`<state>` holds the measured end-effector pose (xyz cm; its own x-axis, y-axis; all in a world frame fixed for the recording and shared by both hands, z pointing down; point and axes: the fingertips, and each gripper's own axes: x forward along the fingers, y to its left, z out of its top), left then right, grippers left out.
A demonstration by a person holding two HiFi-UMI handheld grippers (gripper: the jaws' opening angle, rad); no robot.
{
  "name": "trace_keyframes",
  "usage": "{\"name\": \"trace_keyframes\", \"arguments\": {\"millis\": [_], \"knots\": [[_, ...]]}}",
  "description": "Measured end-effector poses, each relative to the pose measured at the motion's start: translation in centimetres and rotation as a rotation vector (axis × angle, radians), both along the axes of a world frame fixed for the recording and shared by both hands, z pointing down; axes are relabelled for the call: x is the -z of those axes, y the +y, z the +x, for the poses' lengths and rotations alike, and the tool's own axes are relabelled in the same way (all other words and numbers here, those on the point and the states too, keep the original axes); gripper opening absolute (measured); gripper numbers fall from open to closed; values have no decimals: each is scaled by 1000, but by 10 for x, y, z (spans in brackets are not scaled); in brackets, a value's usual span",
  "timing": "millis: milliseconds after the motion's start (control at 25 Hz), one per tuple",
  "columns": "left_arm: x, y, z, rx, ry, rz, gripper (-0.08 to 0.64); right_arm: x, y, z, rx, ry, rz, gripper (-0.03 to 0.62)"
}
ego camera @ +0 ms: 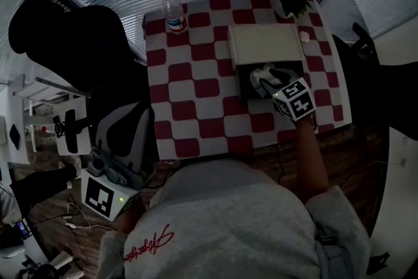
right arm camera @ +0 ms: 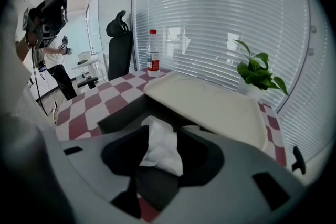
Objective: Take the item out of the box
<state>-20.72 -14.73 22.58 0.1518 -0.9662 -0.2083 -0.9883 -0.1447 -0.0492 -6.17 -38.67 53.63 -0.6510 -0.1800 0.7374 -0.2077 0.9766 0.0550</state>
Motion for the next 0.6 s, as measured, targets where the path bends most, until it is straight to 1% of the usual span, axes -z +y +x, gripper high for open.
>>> {"name": "trace_keyframes", "arguments": {"millis": [480,600], "knots": [[-2,2,-1,12,3,-2,17,-19,-5,7,-7,75,-35,173],[-2,2,-3,17,5,-3,17,-21,-6,5,-4,82,-46,173]]}}
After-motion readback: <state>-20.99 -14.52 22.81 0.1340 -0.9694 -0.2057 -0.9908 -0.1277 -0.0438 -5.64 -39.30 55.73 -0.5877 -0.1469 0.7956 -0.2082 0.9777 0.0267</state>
